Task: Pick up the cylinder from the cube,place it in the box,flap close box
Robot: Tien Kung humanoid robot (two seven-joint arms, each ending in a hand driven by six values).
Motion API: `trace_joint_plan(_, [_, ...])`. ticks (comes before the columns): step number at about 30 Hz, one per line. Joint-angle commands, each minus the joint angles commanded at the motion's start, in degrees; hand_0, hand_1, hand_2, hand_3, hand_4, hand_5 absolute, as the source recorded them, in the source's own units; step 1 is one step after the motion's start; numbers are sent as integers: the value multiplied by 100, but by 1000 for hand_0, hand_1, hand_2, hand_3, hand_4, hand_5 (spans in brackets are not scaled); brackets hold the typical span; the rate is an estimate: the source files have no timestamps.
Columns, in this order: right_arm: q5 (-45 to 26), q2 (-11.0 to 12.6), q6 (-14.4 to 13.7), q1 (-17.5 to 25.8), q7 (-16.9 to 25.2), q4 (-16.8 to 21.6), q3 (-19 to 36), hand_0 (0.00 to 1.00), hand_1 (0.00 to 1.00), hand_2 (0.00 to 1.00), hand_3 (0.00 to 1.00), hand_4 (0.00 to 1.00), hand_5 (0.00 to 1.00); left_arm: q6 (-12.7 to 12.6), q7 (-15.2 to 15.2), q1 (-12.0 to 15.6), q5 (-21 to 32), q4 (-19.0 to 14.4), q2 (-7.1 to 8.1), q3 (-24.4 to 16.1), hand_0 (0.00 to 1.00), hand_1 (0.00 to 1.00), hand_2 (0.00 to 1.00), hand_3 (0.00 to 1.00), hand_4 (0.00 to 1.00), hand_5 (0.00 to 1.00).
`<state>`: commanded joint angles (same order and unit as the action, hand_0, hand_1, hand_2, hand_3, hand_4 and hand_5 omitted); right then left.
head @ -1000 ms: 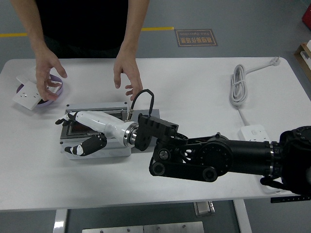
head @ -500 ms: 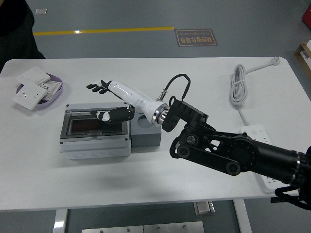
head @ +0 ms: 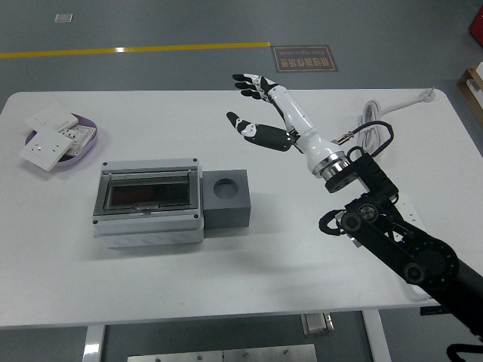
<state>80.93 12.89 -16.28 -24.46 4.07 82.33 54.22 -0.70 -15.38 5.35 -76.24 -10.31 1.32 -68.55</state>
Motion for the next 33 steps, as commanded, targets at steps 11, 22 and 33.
trace_joint_plan(11, [-749, 66, 19, 1104, 667, -57, 1017, 836, 764, 781, 741, 665, 324, -20, 19, -4, 160, 0, -11, 127, 923, 852, 854, 951, 2, 2])
trace_joint_plan(22, [-780, 90, -3, 1228, 748, -64, 900, 829, 758, 768, 732, 672, 313, 38, 20, 23, 22, 0, 83, 59, 923, 852, 854, 951, 2, 2])
trace_joint_plan(33, [-783, 123, -40, 1248, 808, -60, 940, 821, 750, 760, 714, 674, 326, 72, -17, 34, -1, 0, 194, 23, 923, 852, 854, 951, 2, 2])
